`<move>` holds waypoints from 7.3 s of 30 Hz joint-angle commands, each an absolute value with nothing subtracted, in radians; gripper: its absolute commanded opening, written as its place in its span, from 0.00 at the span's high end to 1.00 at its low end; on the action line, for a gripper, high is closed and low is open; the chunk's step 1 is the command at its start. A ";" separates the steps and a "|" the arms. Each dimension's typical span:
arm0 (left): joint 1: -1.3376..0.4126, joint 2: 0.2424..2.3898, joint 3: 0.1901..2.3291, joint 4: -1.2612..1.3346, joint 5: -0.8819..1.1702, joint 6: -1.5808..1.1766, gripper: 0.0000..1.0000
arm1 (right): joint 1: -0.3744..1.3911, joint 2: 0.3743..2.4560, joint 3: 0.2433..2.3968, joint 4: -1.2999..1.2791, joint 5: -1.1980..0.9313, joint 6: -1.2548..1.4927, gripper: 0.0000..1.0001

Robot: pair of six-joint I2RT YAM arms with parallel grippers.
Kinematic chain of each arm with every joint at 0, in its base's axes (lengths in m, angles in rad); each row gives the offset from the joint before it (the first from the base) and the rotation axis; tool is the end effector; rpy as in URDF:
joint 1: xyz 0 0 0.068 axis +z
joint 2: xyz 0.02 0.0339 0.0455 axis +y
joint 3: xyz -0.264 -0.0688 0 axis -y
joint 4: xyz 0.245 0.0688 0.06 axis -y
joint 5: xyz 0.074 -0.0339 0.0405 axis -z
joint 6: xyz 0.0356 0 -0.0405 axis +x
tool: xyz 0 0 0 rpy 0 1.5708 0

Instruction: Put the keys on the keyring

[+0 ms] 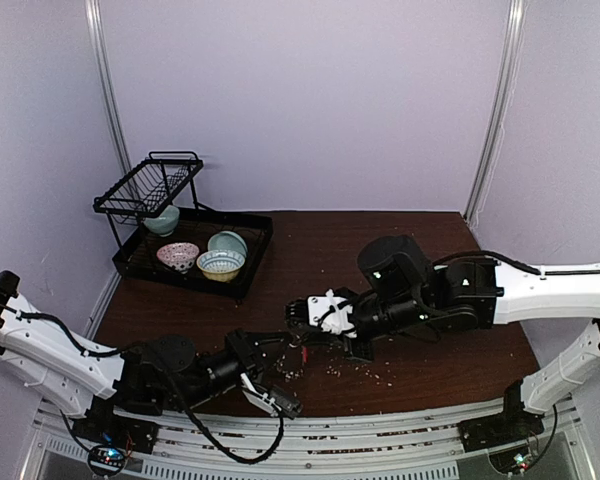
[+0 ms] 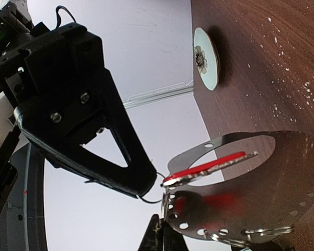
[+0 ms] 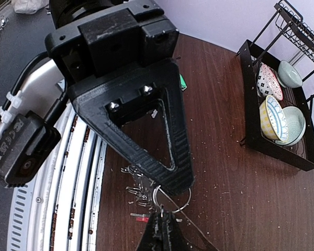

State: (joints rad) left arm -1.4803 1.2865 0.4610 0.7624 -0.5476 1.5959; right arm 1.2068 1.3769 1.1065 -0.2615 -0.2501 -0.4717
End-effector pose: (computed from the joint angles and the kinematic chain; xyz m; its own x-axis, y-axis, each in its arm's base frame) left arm 0.0420 -0.2576 0.2210 0.8032 0.5929 0.0579 -0.0145 -0.0777 0.9969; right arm 0.1038 0.2973 0.3099 0.2851 -0.4884 -0.8248 -0.9562 -0.0857 -0.2798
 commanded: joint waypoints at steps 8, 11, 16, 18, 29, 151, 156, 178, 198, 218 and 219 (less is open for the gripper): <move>-1.483 1.296 0.514 0.819 -0.578 1.550 1.00 | 1.215 1.410 1.150 -0.219 -0.352 -0.273 1.00; -1.483 1.301 0.524 0.830 -0.580 1.512 1.00 | 1.214 1.428 1.173 -0.220 -0.335 -0.209 1.00; -1.476 1.323 0.548 0.863 -0.572 1.386 1.00 | 1.214 1.435 1.215 -0.259 -0.269 -0.124 1.00; -1.472 1.341 0.573 0.867 -0.569 1.320 1.00 | 1.215 1.433 1.236 -0.281 -0.247 -0.088 1.00; -1.464 1.385 0.602 1.064 -0.553 0.854 1.00 | 1.215 1.383 1.272 -0.287 -0.239 0.081 0.97; -1.265 0.977 0.738 0.464 0.212 -0.015 0.65 | 1.152 1.201 0.950 0.505 -0.456 0.106 1.00; -1.265 1.030 0.813 0.403 0.169 0.001 0.75 | 1.151 1.210 0.937 0.534 -0.455 0.134 1.00; -1.266 1.014 0.793 0.360 0.017 -0.009 0.85 | 1.151 1.184 0.933 0.498 -0.466 0.108 1.00; -1.266 1.023 0.821 0.294 0.007 0.035 1.00 | 1.152 1.205 0.976 0.435 -0.502 0.090 1.00; -1.267 1.049 0.967 0.003 -0.042 0.181 1.00 | 1.139 1.358 1.382 -0.378 -0.375 -0.477 0.75; -1.267 1.052 0.968 0.000 -0.037 0.182 1.00 | 1.139 1.365 1.393 -0.381 -0.379 -0.478 0.76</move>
